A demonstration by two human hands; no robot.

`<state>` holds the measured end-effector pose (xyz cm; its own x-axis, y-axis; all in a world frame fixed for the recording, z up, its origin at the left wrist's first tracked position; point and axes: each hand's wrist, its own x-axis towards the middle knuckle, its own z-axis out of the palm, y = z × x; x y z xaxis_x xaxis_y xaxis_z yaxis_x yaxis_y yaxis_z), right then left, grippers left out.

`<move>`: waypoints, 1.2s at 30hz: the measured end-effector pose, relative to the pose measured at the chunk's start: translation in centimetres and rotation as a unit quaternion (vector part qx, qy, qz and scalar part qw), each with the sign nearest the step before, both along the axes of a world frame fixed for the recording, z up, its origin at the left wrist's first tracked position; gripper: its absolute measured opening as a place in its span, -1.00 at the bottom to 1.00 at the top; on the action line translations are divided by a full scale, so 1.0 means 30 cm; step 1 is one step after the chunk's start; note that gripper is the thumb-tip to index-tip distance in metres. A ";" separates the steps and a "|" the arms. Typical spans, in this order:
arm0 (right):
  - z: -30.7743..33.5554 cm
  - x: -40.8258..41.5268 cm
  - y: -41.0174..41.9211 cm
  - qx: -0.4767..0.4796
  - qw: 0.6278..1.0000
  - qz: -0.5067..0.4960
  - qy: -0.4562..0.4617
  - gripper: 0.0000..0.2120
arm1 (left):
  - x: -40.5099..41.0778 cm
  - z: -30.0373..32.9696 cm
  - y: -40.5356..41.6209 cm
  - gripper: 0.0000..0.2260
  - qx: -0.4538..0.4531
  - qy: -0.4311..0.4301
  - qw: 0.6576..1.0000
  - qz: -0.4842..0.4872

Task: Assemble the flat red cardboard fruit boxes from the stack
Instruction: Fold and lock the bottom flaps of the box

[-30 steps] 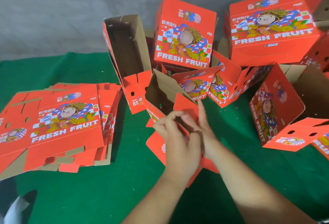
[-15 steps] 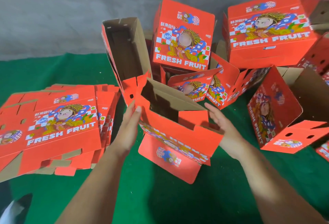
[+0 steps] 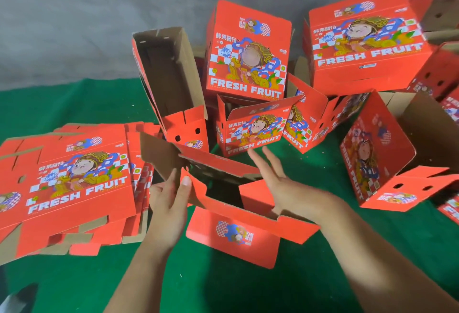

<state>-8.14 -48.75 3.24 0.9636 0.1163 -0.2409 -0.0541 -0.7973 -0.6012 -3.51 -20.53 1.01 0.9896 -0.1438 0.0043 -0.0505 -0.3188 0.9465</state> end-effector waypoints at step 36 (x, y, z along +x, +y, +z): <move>-0.224 -0.026 0.136 -0.123 0.974 -0.151 -0.115 -0.02 | -0.032 -0.198 -0.006 -0.51 0.184 -0.251 0.950 0.039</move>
